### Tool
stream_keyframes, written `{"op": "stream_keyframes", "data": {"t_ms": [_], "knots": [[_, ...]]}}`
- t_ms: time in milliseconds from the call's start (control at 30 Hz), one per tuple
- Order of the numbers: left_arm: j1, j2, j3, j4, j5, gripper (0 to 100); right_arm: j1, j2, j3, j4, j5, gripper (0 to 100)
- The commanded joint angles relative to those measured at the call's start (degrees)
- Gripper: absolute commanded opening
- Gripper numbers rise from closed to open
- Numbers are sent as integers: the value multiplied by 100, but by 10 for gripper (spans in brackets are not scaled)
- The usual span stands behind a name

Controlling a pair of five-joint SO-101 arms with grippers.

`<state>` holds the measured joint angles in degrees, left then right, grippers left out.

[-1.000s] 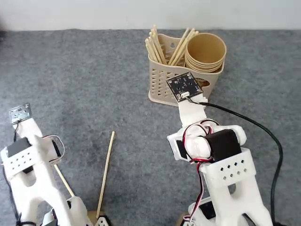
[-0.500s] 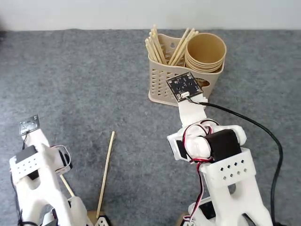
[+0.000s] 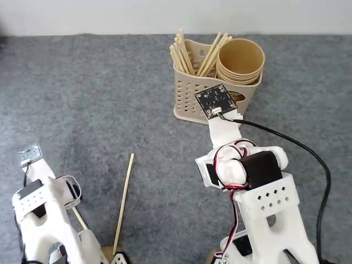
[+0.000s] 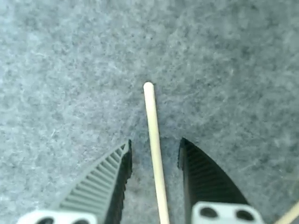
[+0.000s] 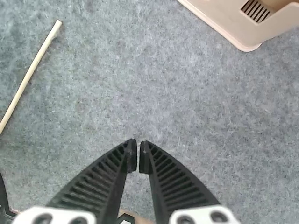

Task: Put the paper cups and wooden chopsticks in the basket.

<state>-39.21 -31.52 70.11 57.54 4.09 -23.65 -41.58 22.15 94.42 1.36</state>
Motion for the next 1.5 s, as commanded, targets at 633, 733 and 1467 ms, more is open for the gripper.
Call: {"op": "stream_keyframes", "data": {"t_ms": [633,733,1467], "knots": [[404,-167,-57,-607,-26,12,-31,-163,-53,-101,-53,33],[413,-167,-857,-149,-9,12,-224,-163,-53,-92,-62,33],[756,-114,-2440,2224,589,50,-418,-163,-18,-40,-62,33]]}}
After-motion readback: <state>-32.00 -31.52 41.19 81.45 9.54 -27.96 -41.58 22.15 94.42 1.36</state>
